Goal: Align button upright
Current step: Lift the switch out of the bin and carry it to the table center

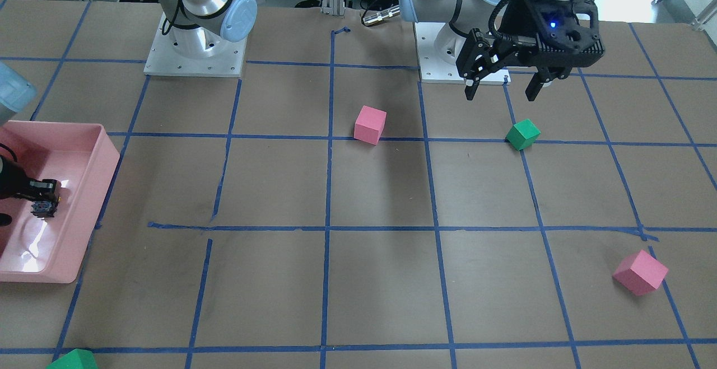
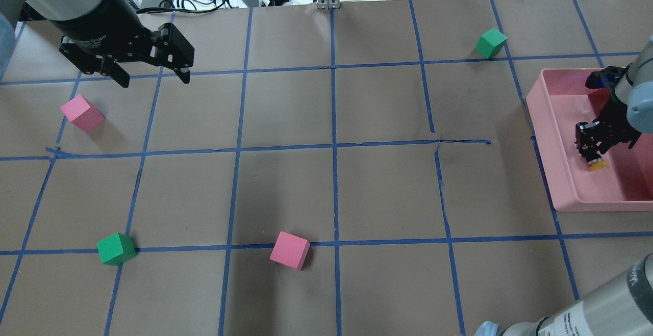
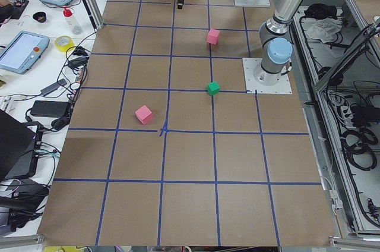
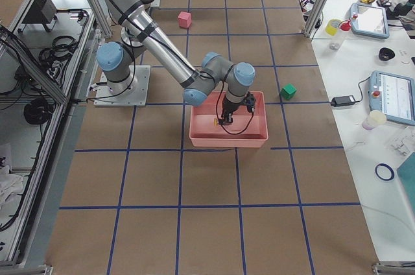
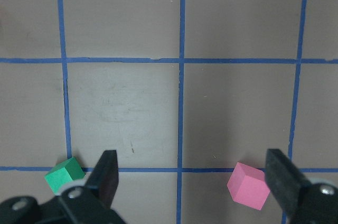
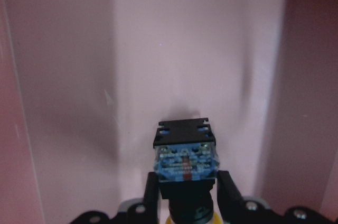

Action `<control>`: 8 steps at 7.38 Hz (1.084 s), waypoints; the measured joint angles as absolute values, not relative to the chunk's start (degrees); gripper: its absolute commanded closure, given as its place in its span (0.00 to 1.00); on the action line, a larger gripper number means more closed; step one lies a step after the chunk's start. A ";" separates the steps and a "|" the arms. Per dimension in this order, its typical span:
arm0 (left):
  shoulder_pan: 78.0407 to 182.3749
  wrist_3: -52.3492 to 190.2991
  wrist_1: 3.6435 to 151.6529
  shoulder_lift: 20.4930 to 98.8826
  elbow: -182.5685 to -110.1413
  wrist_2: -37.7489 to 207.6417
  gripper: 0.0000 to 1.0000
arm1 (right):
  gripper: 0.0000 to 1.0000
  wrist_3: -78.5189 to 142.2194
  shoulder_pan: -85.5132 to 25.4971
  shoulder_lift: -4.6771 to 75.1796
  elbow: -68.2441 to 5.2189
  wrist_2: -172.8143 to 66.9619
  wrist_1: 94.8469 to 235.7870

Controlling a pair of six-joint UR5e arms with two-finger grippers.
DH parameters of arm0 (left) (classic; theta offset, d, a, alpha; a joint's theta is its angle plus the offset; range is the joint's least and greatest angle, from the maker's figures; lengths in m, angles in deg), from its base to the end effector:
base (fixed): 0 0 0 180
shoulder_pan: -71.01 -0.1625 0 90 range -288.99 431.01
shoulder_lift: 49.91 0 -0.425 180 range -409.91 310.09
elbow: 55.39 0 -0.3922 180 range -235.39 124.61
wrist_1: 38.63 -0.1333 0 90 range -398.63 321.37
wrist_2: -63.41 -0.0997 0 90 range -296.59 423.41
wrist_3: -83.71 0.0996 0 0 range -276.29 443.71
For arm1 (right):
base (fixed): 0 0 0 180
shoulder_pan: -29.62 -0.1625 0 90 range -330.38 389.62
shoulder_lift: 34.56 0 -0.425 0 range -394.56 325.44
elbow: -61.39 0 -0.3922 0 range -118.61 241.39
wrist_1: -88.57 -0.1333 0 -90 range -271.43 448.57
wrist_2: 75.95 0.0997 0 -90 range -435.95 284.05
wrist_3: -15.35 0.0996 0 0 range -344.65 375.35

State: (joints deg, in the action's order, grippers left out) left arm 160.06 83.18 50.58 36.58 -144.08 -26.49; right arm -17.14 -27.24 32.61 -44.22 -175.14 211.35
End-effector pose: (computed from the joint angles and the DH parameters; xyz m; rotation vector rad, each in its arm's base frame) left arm -0.1256 -0.4759 0.5303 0.0404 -3.1362 0.1537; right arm -0.2087 -0.5344 0.2027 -0.0052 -3.0494 -0.2595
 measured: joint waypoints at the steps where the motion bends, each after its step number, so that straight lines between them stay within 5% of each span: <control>1: 160.05 83.18 50.58 36.58 -144.07 -26.49 0.00 | 1.00 -17.10 -27.24 34.00 -43.73 -175.07 209.57; 8: 160.05 83.18 50.58 36.58 -144.07 -26.58 0.00 | 1.00 -8.38 -37.91 44.11 -27.18 -173.40 182.22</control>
State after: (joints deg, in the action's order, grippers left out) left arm 160.05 83.18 50.58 36.58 -144.07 -26.58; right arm -8.38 -37.91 44.11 -27.18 -173.40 182.22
